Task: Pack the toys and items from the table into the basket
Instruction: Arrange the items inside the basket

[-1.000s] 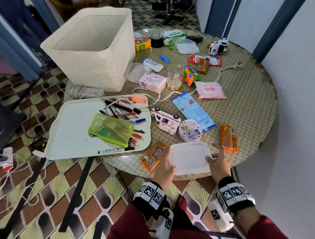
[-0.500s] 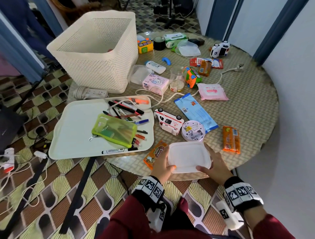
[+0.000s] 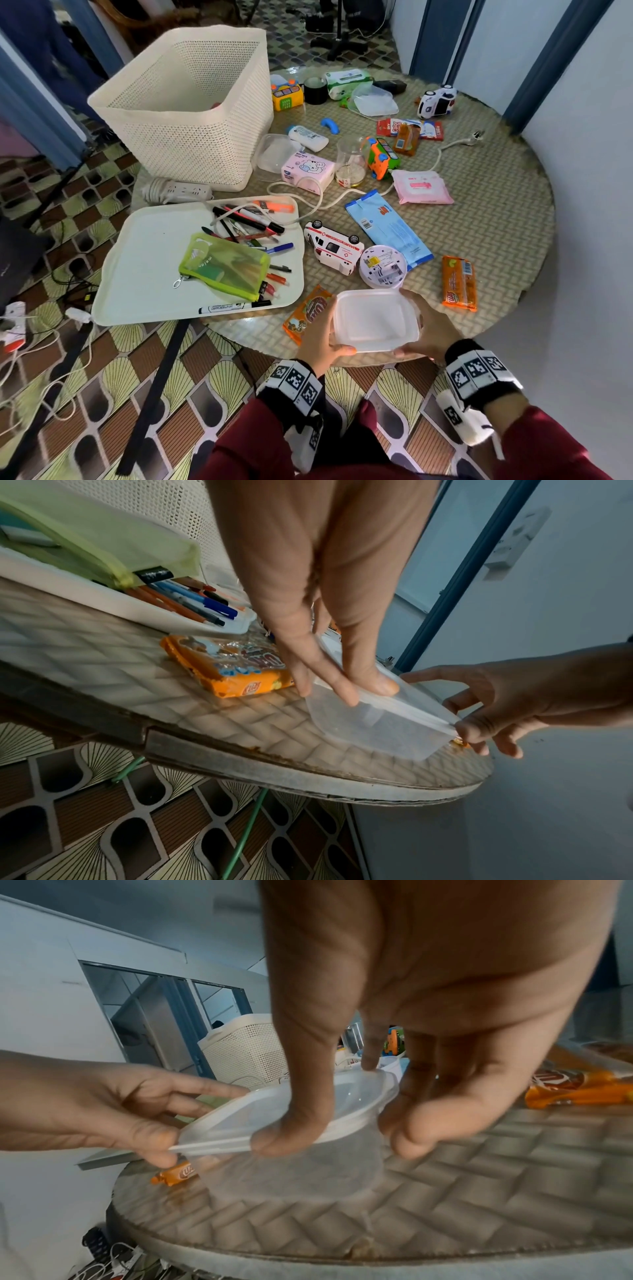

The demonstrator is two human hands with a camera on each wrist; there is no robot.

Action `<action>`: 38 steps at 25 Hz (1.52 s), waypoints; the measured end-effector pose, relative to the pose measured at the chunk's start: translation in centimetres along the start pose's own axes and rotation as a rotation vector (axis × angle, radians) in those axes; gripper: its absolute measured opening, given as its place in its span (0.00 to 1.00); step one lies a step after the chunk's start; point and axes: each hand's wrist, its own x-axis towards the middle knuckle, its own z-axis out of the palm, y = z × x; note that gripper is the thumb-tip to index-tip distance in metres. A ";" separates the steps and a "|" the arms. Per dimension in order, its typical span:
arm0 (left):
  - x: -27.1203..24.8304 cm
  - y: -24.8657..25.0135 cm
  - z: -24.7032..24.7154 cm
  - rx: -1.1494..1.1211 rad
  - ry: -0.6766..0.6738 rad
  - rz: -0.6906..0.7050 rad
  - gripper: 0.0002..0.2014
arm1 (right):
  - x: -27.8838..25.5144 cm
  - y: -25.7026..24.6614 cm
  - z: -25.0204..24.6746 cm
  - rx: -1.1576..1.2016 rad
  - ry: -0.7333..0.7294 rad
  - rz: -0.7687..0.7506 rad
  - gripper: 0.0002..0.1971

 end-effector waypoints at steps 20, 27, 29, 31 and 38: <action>1.4 1.6 -3.1 -0.208 -0.199 -0.174 0.41 | -0.1 0.7 0.7 0.039 0.213 0.028 0.27; 0.8 1.1 -1.1 -0.431 0.265 -0.289 0.17 | -1.2 0.9 2.1 0.083 0.127 0.089 0.05; 0.4 1.1 -0.1 -0.496 0.233 -0.343 0.18 | -1.5 0.8 2.8 0.169 0.145 0.081 0.04; 0.3 1.2 0.4 -0.530 0.236 -0.376 0.17 | -1.5 0.6 3.0 0.188 0.148 0.096 0.04; -0.2 2.5 -0.2 -0.517 0.068 -0.322 0.22 | -0.5 -0.7 3.6 0.224 0.190 0.023 0.11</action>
